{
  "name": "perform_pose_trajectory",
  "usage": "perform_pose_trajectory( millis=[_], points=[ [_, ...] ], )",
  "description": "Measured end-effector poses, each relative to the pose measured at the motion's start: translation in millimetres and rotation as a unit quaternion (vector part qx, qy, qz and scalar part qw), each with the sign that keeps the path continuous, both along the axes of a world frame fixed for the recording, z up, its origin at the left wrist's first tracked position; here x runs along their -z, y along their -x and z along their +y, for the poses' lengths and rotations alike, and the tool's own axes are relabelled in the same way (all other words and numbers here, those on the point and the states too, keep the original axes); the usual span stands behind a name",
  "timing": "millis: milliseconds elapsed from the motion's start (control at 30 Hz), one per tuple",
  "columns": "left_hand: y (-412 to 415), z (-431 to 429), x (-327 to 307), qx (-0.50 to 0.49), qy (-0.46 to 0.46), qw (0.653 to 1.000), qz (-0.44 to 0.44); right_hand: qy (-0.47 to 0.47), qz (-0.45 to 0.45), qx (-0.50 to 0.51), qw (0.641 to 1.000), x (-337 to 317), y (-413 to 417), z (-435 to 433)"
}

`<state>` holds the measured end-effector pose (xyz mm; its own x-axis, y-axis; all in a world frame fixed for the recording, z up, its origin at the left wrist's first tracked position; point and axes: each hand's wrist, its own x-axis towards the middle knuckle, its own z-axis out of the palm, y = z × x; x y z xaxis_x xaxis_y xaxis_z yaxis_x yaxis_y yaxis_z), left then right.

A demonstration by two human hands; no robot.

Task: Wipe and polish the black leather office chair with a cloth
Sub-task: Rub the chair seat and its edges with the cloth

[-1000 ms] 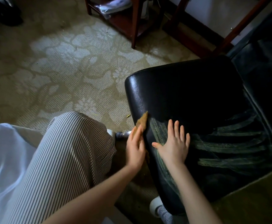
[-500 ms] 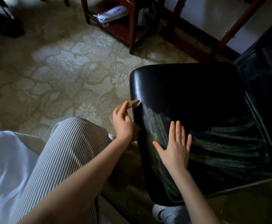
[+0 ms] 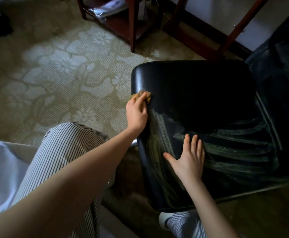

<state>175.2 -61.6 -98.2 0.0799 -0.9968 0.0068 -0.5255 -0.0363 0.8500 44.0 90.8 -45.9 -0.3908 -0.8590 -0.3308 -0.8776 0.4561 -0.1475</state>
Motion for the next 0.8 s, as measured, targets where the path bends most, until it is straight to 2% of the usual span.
perform_pose_trajectory(
  millis=[200, 567, 633, 700, 800],
  points=[
    [-1.7, 47.9, 8.9, 0.060, 0.018, 0.997, -0.037, 0.006, 0.010, 0.000, 1.000, 2.9, -1.4, 3.5],
    [-0.4, 147.3, -5.7, 0.204, 0.091, 0.974, -0.040, 0.009, 0.021, -0.006, 1.000, 1.4, -0.7, 6.0],
    [-3.0, 134.2, -15.5, 0.190, 0.089, 0.978, 0.015, 0.018, 0.015, -0.007, 1.000, 0.3, 1.4, 9.0],
    [-5.7, 108.1, -27.2, 0.130, 0.086, 0.986, 0.058, 0.004, 0.018, -0.019, 1.000, -2.1, 5.5, 10.3],
    [-11.2, 60.5, -42.2, 0.025, 0.012, 0.997, 0.070, -0.017, 0.008, -0.035, 0.999, -6.2, 13.1, 11.2]
  ],
)
